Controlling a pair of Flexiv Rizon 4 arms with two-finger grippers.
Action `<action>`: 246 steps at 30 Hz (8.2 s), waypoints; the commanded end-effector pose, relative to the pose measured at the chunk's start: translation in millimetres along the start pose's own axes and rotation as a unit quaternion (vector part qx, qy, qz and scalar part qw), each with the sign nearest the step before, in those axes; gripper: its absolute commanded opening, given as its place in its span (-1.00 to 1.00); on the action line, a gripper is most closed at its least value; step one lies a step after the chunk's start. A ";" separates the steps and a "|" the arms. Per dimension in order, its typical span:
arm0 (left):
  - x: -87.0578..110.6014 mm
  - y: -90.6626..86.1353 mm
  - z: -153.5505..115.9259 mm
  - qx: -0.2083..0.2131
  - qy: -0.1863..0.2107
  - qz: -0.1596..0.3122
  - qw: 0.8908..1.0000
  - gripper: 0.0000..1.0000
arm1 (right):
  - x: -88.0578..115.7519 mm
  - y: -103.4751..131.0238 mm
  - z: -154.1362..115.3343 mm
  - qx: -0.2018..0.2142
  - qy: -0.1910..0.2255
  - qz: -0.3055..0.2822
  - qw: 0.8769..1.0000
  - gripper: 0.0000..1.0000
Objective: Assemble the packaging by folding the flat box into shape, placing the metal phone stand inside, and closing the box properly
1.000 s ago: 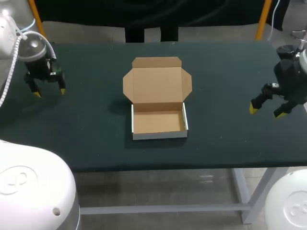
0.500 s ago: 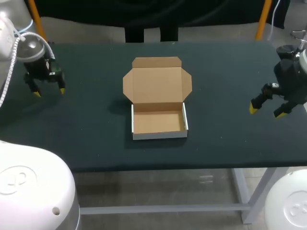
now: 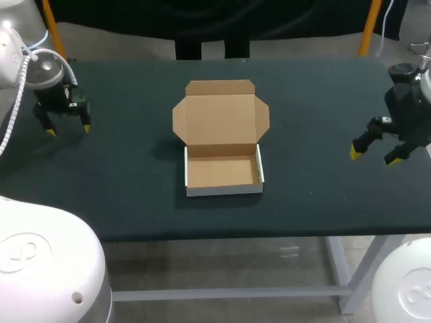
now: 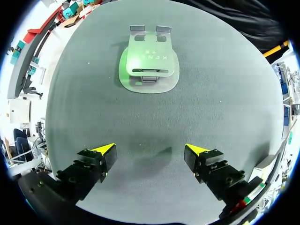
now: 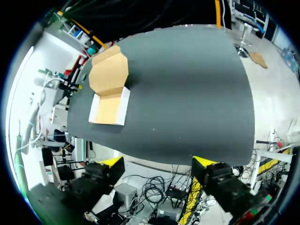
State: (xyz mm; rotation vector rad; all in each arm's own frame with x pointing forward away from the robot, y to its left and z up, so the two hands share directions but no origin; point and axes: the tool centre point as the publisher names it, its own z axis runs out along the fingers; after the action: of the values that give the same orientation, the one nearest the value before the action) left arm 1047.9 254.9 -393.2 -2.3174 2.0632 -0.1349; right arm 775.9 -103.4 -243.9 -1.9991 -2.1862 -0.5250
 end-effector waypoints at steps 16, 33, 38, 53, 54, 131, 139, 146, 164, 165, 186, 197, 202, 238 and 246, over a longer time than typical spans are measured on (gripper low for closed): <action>-1.5 -26.0 8.1 -0.003 -0.007 0.000 1.000 1.00 | 0.3 -0.3 -1.7 0.002 -0.001 0.000 1.000 1.00; -4.4 -42.1 11.7 -0.001 -0.009 0.004 1.000 1.00 | 0.3 -0.3 -1.7 0.002 -0.001 0.000 1.000 1.00; -3.9 -46.4 12.1 0.000 -0.009 0.007 1.000 1.00 | 0.3 -0.3 -1.7 0.002 -0.001 0.000 1.000 1.00; -5.0 -56.5 12.4 0.002 -0.012 0.008 1.000 1.00 | 0.3 -0.3 -1.7 0.002 -0.001 0.000 1.000 1.00; -4.9 -56.8 12.4 0.002 -0.012 0.008 1.000 1.00 | 0.3 -0.3 -1.7 0.002 -0.001 0.000 1.000 1.00; -0.4 -111.5 17.1 0.008 -0.017 0.022 1.000 1.00 | 0.3 -0.3 -1.7 0.002 -0.001 0.000 1.000 1.00; -0.4 -114.9 18.2 0.008 -0.017 0.020 1.000 0.94 | 0.3 -0.3 -1.7 0.002 -0.001 0.000 1.000 1.00; -1.0 -116.5 18.4 0.008 -0.013 0.016 1.000 0.66 | 0.3 -0.3 -1.7 0.002 -0.001 0.000 1.000 1.00; -2.6 -119.0 20.7 0.008 -0.020 0.011 1.000 -1.00 | 0.3 -0.3 -1.7 0.002 -0.001 0.000 1.000 1.00; -2.9 -118.8 20.2 0.009 -0.020 0.011 1.000 -1.00 | 0.3 -0.3 -1.7 0.002 -0.001 0.000 1.000 1.00; -5.3 -75.6 -25.0 0.035 -0.020 0.032 0.999 -1.00 | 0.3 -0.3 -1.7 0.002 -0.001 0.000 1.000 1.00; -3.8 -46.8 -46.1 0.041 -0.019 0.039 0.998 -1.00 | 11.9 12.4 10.5 -0.085 0.054 -0.164 0.981 1.00; 0.1 -34.5 -57.3 0.037 -0.004 0.053 0.998 -1.00 | 9.5 12.4 17.0 -0.105 0.053 -0.234 0.965 1.00; 59.7 48.3 -108.3 0.054 -0.028 0.118 0.991 -1.00 | 20.2 21.6 45.3 -0.116 0.049 -0.466 0.876 1.00; 70.6 56.9 -110.3 0.052 -0.024 0.134 0.989 -1.00 | 29.5 24.1 57.2 -0.101 0.063 -0.513 0.850 1.00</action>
State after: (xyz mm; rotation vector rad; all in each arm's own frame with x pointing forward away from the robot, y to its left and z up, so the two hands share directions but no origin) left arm 993.9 183.4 -287.9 -1.9498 2.2659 -0.1740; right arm 796.0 -57.9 -282.5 -0.6380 -3.0666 -0.9779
